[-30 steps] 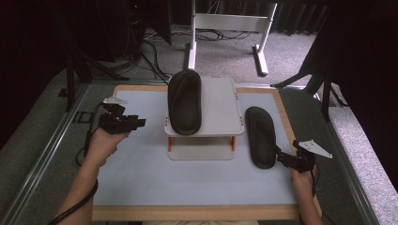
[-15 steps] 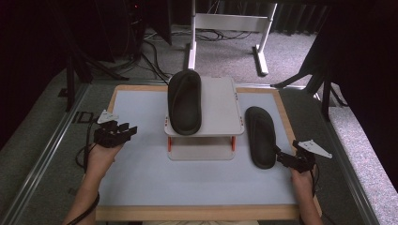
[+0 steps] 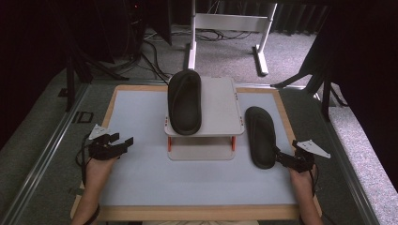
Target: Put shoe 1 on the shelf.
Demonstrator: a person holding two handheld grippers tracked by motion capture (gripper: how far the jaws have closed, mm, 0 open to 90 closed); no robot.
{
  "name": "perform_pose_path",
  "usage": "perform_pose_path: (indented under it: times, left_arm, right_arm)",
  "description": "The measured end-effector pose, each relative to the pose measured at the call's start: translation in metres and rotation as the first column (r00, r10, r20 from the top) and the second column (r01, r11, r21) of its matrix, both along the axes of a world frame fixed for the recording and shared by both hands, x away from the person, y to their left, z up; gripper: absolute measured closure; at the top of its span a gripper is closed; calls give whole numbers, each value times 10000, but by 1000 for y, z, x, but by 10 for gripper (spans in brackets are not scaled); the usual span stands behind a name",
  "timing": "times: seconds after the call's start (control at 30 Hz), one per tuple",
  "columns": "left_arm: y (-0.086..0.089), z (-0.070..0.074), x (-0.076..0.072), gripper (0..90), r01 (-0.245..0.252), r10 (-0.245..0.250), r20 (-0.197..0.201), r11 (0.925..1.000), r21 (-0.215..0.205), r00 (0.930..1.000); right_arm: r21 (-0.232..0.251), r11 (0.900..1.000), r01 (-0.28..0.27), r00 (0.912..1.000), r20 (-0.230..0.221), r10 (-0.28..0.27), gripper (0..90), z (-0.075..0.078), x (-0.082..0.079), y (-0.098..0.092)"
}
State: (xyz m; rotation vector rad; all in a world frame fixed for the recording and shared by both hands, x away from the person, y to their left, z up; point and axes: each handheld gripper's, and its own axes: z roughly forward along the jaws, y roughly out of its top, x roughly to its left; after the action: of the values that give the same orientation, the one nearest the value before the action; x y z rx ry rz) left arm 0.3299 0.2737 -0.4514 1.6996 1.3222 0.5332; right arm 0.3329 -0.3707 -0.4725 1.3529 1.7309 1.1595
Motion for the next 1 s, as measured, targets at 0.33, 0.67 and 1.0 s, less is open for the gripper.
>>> perform_pose_path:
  times: [0.33, 0.67, 1.0]
  left_arm:
    - [9, -18, -9, 148, -604, 608, -68, 9972, 435, 9981]
    - [18, -31, -21, 73, -1498, 1484, 545, 9884, 230, 9874]
    - [10, -35, -31, 72, -1876, 1676, 2287, 9799, 686, 9590]
  right_arm:
    - [8, 9999, 108, 9997, 208, -108, 107, -2, 2, 2]
    - [-175, 9998, 75, 9997, 245, -71, 107, -3, 3, 5]
    - [-108, 9999, 33, 9999, -112, -35, 107, -3, 5, 4]
